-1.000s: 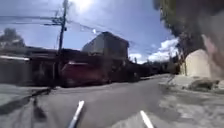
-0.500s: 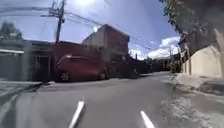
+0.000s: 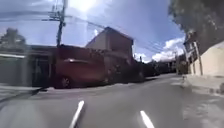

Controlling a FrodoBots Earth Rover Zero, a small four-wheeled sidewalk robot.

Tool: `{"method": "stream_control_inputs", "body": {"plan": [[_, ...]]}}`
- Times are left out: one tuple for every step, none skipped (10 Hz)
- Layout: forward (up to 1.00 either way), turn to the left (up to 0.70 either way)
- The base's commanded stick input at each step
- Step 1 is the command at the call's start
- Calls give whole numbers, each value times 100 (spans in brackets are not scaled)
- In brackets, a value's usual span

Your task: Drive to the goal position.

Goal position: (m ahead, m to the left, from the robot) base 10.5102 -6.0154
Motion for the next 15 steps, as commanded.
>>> {"method": "stream_control_inputs", "body": {"plan": [[100, -40], [100, -40], [100, -40], [100, -40], [100, -40], [100, -40], [100, -40], [100, -40], [100, -40], [100, -40], [100, -39], [100, -25], [100, -3], [100, 0], [100, 0]]}}
